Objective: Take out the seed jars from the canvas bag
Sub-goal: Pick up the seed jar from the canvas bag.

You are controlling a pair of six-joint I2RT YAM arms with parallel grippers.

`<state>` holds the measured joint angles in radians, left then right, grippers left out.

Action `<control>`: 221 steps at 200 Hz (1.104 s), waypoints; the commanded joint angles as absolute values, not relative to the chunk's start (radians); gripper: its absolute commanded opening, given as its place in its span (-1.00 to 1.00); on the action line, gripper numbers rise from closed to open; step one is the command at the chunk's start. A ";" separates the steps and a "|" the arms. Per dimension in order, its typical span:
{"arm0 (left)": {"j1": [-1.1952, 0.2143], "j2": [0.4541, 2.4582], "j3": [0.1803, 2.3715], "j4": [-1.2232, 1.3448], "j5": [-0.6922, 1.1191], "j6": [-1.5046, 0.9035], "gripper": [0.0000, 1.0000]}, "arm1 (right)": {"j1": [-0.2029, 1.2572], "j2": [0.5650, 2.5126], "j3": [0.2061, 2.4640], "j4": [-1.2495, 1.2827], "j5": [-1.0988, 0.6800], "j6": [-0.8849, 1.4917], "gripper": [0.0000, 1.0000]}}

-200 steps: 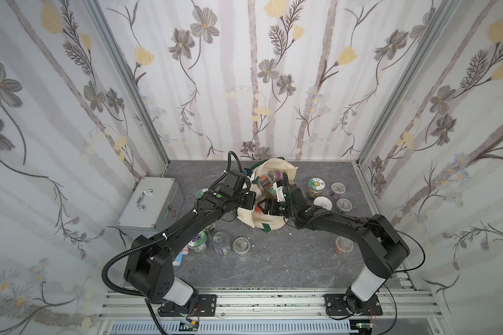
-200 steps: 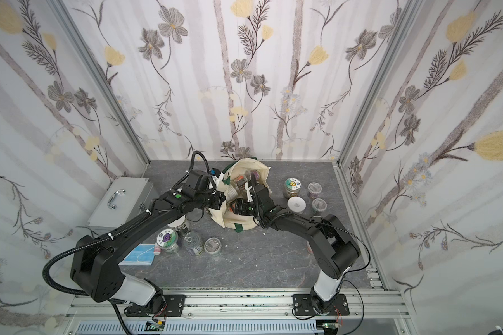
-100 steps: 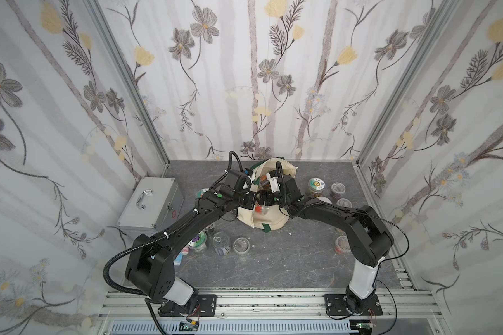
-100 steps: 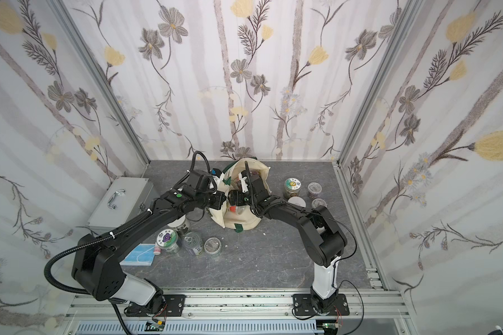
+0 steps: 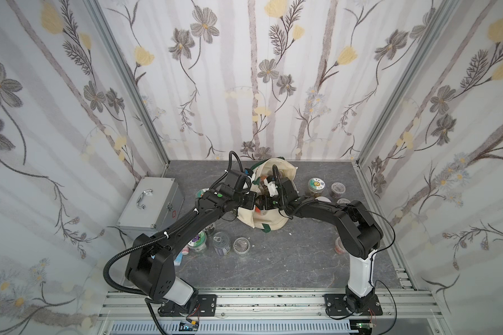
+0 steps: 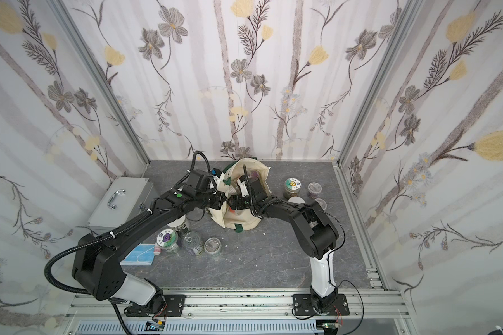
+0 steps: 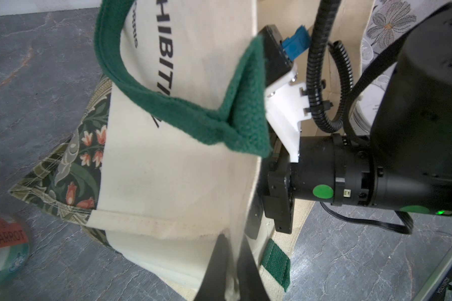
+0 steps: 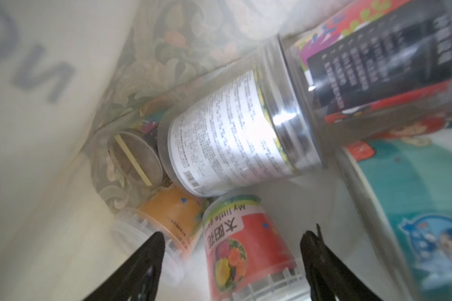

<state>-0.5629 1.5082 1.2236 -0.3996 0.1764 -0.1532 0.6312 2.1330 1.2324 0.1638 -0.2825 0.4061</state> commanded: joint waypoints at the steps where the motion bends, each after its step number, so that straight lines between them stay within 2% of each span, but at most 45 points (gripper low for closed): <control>1: -0.562 1.512 1.229 -0.428 0.167 -0.143 -0.83 | 0.633 2.116 1.197 0.209 -0.317 0.391 0.64; 43: -0.562 1.515 1.226 -0.425 0.167 -0.144 -0.83 | 0.634 2.073 1.129 0.222 -0.295 0.402 0.63; 135: -0.562 1.510 1.229 -0.428 0.167 -0.143 -0.83 | 0.668 2.153 1.195 0.133 -0.169 0.430 0.70; 151: -0.562 1.511 1.229 -0.426 0.169 -0.145 -0.83 | 0.671 2.156 1.191 0.133 -0.167 0.435 0.63; 171: -0.563 1.513 1.229 -0.423 0.170 -0.146 -0.83 | 0.672 2.150 1.186 0.137 -0.167 0.445 0.44; 221: -0.561 1.506 1.227 -0.426 0.169 -0.143 -0.83 | 0.675 2.079 1.173 0.133 -0.163 0.468 0.26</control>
<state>-0.5629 1.5131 1.2236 -0.4000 0.1829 -0.1532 0.6739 2.1204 1.1778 0.1139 -0.1776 0.4522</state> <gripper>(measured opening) 0.084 0.650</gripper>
